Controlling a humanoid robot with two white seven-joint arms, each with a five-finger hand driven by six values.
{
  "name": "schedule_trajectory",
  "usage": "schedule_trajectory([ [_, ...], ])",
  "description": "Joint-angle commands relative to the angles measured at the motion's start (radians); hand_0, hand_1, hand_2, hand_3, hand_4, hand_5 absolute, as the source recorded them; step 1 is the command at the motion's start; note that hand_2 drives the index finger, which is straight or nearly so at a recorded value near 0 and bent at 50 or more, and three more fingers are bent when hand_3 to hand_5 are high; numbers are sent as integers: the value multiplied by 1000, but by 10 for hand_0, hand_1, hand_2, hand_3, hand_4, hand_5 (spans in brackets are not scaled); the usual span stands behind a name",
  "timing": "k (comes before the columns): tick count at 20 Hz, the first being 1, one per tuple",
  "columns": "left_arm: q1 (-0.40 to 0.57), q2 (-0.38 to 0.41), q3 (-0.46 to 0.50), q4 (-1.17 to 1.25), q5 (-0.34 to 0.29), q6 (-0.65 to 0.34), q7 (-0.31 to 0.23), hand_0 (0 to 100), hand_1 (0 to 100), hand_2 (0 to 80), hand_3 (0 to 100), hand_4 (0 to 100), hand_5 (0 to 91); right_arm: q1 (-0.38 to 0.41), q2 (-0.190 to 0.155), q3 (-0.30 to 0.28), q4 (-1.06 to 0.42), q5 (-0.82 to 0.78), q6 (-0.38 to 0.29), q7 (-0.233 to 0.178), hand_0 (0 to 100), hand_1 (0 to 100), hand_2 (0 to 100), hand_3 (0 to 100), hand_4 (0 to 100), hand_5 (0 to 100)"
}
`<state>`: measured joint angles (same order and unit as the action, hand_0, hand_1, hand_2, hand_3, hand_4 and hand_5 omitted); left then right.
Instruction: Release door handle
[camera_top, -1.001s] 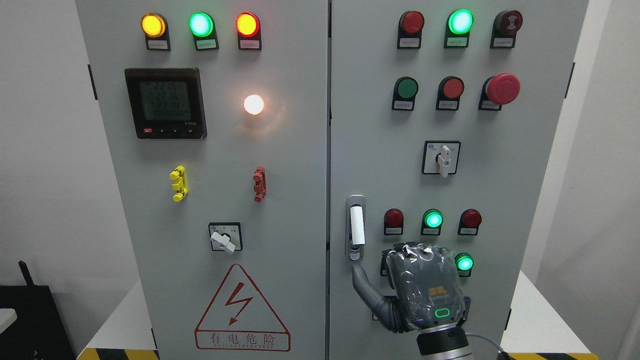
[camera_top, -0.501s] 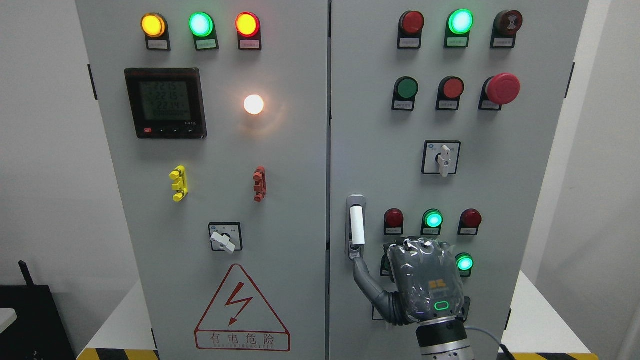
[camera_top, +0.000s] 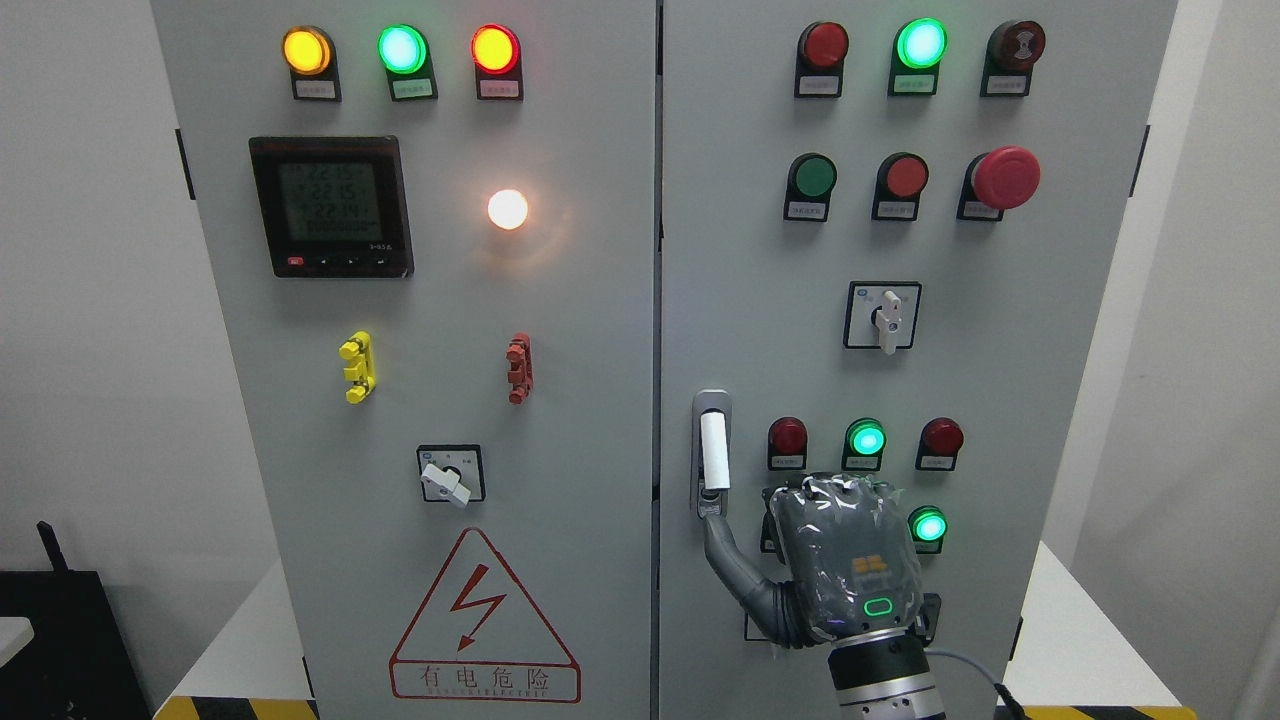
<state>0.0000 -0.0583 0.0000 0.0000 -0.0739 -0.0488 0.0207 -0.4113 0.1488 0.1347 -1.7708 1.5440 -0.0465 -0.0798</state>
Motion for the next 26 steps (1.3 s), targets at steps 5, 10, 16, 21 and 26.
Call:
schedule_trajectory([
  [5, -3, 0, 2, 11, 0, 1, -1, 120, 389, 0, 0, 0, 0, -15, 2, 0, 14, -1, 0, 2, 380, 0, 1000, 1000, 1000, 962],
  [10, -3, 0, 2, 11, -1, 1, -1, 120, 389, 0, 0, 0, 0, -17, 2, 6, 14, -1, 0, 11, 382, 0, 1000, 1000, 1000, 962],
  [16, -3, 0, 2, 9, -1, 1, -1, 120, 389, 0, 0, 0, 0, -23, 3, 6, 14, -2, 0, 11, 382, 0, 1000, 1000, 1000, 962],
  [21, -3, 0, 2, 9, 0, 1, -1, 120, 389, 0, 0, 0, 0, -32, 3, 8, 21, -2, 0, 12, 382, 0, 1000, 1000, 1000, 962],
  [26, -2, 0, 2, 9, -1, 1, -1, 120, 389, 0, 0, 0, 0, -37, 3, 11, 22, -4, 0, 29, 382, 0, 1000, 1000, 1000, 962],
])
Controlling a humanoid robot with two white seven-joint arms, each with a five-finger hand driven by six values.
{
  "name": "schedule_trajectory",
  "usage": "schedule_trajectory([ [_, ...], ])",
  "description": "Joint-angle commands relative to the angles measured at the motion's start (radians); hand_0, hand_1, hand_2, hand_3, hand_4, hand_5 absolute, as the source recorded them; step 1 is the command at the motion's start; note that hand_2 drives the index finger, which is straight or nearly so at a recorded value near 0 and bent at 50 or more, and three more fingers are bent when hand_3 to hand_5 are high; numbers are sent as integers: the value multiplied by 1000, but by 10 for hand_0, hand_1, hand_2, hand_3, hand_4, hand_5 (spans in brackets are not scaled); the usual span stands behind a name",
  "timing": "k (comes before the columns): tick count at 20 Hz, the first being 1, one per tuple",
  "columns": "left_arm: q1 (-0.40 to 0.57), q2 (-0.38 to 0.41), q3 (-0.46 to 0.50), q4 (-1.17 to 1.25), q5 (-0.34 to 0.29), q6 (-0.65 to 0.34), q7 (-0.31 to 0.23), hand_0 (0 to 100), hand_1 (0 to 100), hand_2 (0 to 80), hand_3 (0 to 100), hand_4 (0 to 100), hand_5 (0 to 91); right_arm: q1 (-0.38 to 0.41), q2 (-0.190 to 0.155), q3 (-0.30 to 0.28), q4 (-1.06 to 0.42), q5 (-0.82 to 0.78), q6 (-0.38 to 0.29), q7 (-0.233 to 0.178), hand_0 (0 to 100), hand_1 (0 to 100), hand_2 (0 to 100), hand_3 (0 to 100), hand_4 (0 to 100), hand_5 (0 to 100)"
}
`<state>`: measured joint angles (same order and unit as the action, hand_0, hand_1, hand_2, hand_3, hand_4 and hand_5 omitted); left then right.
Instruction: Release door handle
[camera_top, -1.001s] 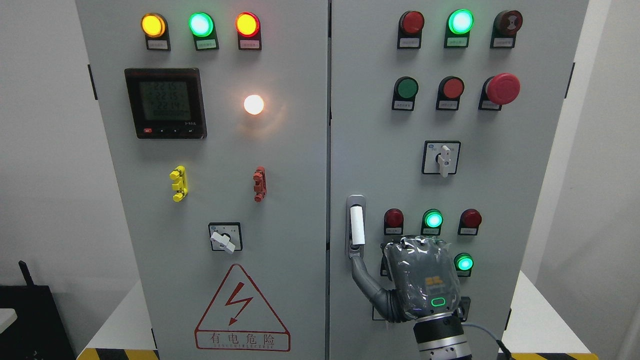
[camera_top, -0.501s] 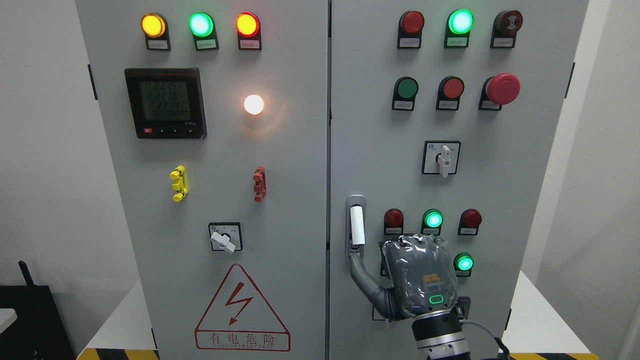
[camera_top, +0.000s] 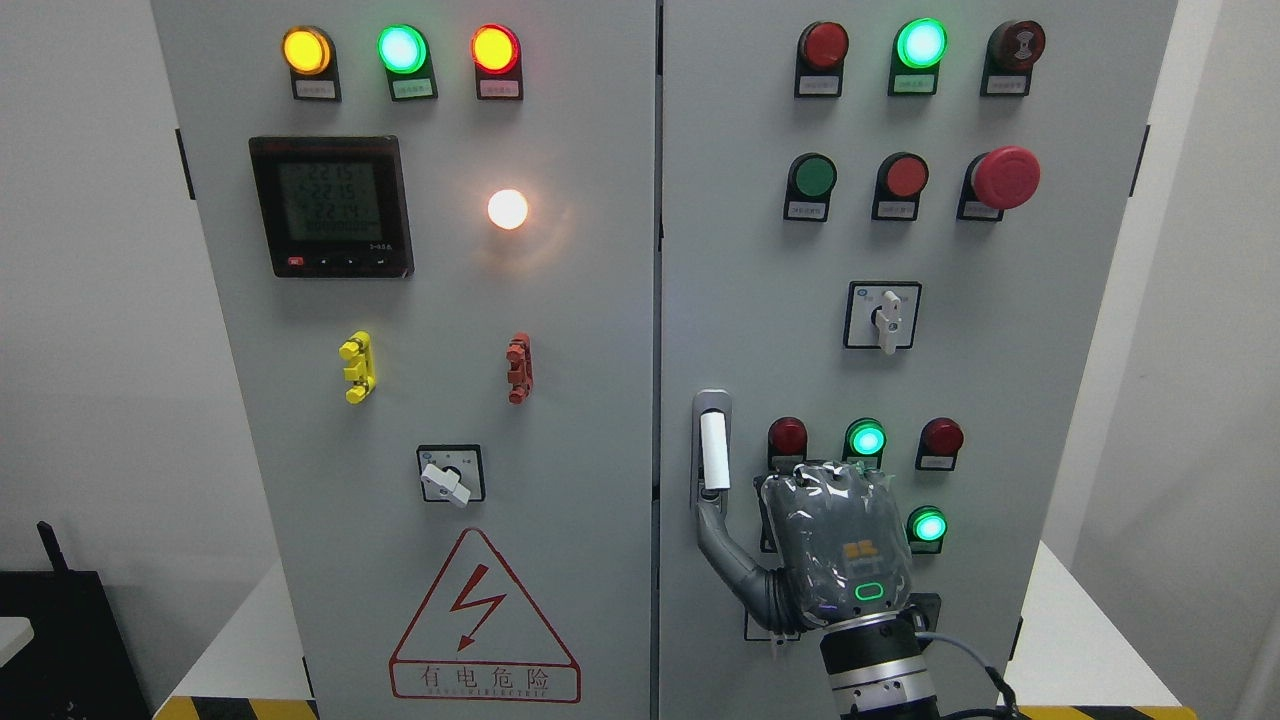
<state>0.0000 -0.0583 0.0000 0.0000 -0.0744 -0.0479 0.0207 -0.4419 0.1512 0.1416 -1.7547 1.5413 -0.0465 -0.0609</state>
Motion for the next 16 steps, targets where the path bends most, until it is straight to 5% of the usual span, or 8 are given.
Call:
schedule_trajectory([
  [1, -3, 0, 2, 9, 1, 0, -1, 120, 389, 0, 0, 0, 0, -6, 1, 6, 6, -1, 0, 10, 382, 0, 1000, 1000, 1000, 962],
  [16, -3, 0, 2, 11, -1, 0, -1, 120, 389, 0, 0, 0, 0, -18, 1, 9, 21, -1, 0, 12, 386, 0, 1000, 1000, 1000, 962],
])
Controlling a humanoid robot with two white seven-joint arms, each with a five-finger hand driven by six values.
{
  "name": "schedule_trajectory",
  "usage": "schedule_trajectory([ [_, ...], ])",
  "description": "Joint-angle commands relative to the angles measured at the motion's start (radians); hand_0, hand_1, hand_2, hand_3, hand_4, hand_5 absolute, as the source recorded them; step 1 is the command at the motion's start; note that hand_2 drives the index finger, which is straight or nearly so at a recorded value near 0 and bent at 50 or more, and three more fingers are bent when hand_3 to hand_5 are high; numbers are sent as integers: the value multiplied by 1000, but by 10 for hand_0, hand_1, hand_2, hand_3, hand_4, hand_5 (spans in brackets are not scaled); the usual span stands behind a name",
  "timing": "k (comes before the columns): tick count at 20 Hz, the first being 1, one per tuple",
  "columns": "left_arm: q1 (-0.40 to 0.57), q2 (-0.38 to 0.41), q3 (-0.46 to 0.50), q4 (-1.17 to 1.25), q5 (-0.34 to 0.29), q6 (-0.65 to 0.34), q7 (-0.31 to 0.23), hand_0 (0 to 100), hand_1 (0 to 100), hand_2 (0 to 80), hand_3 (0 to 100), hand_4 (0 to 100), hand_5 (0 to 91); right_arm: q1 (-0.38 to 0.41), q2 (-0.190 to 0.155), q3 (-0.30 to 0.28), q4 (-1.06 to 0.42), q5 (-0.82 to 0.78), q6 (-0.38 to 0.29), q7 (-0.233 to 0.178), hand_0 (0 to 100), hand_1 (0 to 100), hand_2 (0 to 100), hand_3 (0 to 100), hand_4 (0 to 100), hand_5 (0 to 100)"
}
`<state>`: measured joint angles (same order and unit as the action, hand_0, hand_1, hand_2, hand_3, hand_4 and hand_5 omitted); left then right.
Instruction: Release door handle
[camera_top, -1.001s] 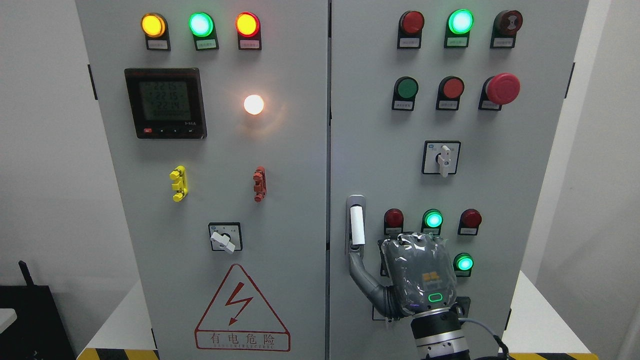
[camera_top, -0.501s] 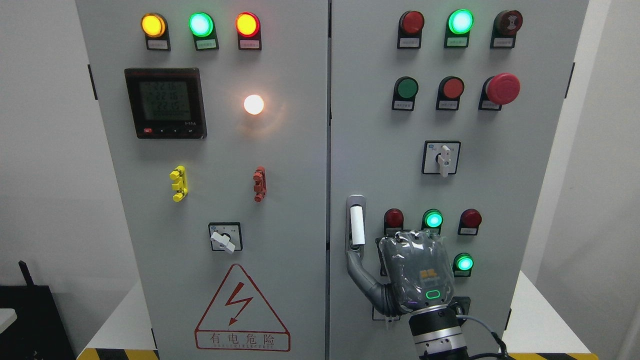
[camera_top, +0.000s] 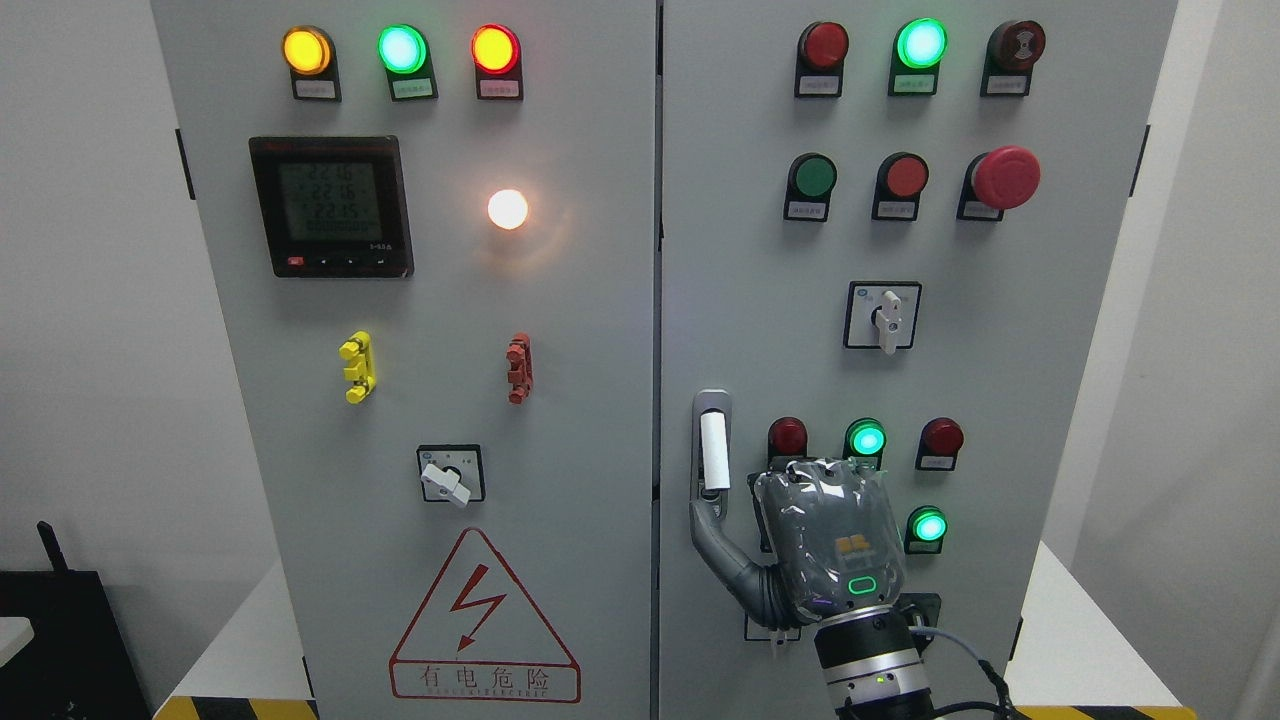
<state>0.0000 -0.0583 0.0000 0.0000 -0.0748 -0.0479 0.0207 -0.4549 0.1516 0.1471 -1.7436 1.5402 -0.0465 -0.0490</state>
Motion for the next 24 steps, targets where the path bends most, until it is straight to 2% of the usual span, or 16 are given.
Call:
schedule_trajectory([
  [1, -3, 0, 2, 9, 1, 0, -1, 120, 389, 0, 0, 0, 0, -8, 0, 3, 15, 0, 2, 0, 386, 0, 1000, 1000, 1000, 962],
  [24, -3, 0, 2, 9, 0, 0, -1, 120, 389, 0, 0, 0, 0, -24, 2, 3, 30, 0, 23, 0, 406, 0, 1000, 1000, 1000, 961],
])
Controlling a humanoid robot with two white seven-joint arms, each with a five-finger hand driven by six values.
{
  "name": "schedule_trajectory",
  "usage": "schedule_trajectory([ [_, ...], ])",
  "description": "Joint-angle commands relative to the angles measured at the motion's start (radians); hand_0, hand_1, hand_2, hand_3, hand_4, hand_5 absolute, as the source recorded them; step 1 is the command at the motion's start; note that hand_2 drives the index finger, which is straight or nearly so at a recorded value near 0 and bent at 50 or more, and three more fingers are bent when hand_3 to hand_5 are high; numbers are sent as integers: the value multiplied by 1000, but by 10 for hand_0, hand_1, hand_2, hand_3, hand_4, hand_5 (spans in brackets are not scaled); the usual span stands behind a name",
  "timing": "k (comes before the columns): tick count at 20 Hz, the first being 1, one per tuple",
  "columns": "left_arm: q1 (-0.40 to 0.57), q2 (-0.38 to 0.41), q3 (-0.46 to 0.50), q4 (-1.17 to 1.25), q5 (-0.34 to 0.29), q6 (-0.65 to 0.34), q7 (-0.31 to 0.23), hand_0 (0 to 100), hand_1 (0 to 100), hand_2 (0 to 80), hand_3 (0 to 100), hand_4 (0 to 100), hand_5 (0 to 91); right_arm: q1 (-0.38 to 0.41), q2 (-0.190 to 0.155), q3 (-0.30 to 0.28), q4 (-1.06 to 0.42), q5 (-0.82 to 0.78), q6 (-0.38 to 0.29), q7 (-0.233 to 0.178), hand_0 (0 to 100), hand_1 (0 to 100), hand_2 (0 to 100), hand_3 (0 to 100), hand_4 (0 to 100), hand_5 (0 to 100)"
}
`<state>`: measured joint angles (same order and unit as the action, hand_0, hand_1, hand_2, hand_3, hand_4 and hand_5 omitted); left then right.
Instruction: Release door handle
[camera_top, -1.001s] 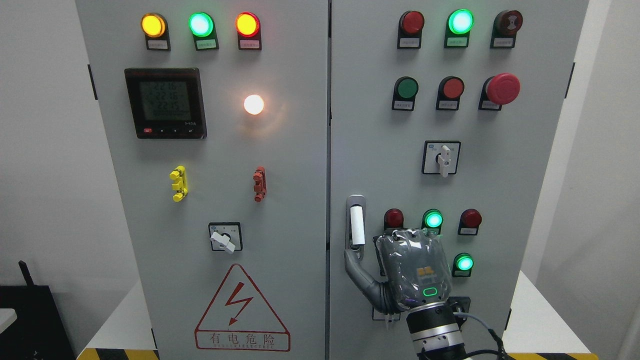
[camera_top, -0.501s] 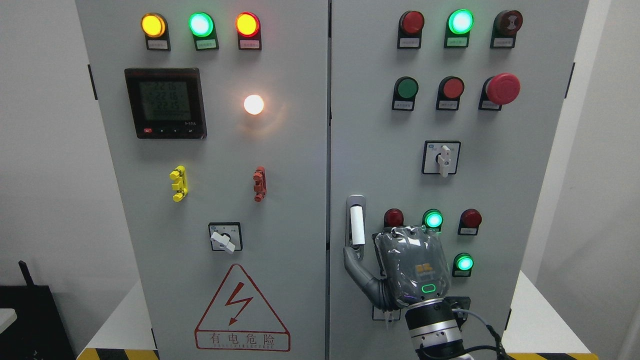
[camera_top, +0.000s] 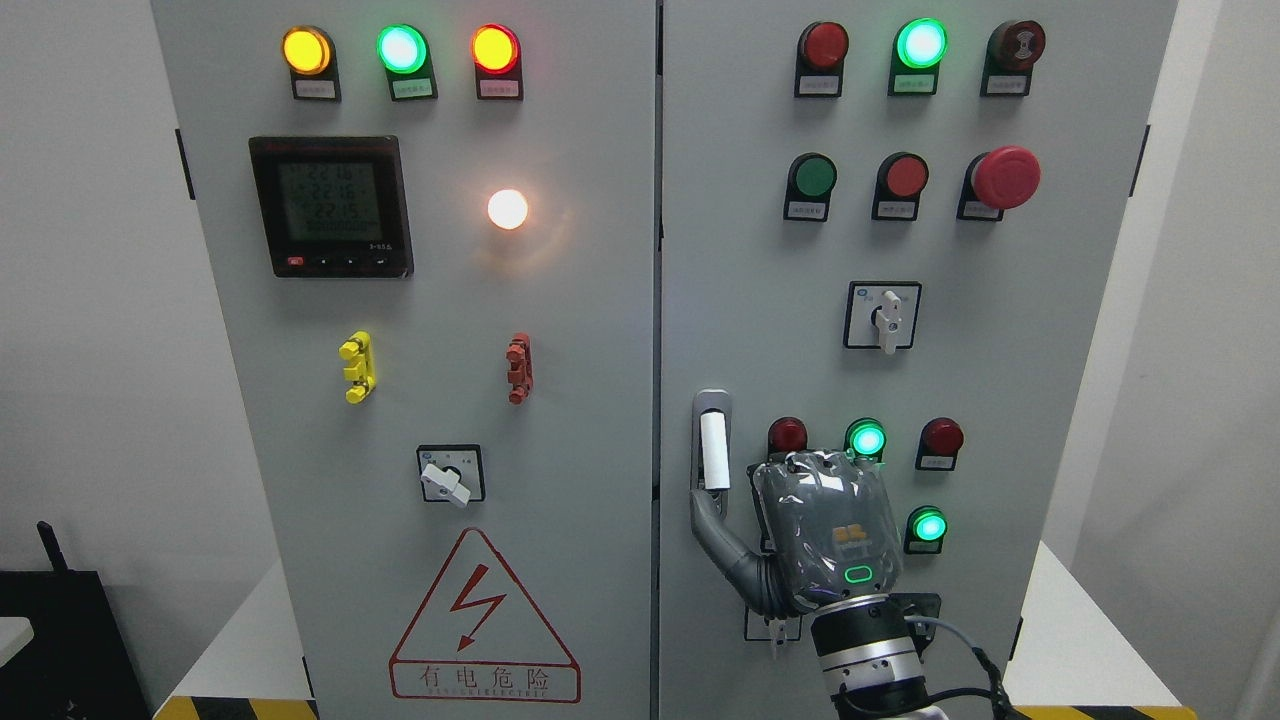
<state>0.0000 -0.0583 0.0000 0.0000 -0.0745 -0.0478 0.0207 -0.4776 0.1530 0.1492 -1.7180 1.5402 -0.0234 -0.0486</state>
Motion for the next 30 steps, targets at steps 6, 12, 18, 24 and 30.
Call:
schedule_trajectory([
  [6, -3, 0, 2, 9, 1, 0, -1, 120, 389, 0, 0, 0, 0, -1, 0, 3, 5, 1, 0, 0, 410, 0, 1000, 1000, 1000, 961],
  [12, -3, 0, 2, 11, -1, 0, -1, 120, 389, 0, 0, 0, 0, -4, 0, 7, 5, 1, 0, 1, 410, 0, 1000, 1000, 1000, 961],
  [18, -3, 0, 2, 9, -1, 0, -1, 120, 389, 0, 0, 0, 0, -7, 0, 9, 5, 1, 0, 1, 413, 0, 1000, 1000, 1000, 961],
  [24, -3, 0, 2, 9, 1, 0, -1, 120, 389, 0, 0, 0, 0, -7, 0, 12, 5, 1, 0, 1, 415, 0, 1000, 1000, 1000, 960],
  [30, -2, 0, 2, 9, -1, 0, -1, 120, 389, 0, 0, 0, 0, -7, 2, 13, 5, 1, 0, 1, 418, 0, 1000, 1000, 1000, 960],
])
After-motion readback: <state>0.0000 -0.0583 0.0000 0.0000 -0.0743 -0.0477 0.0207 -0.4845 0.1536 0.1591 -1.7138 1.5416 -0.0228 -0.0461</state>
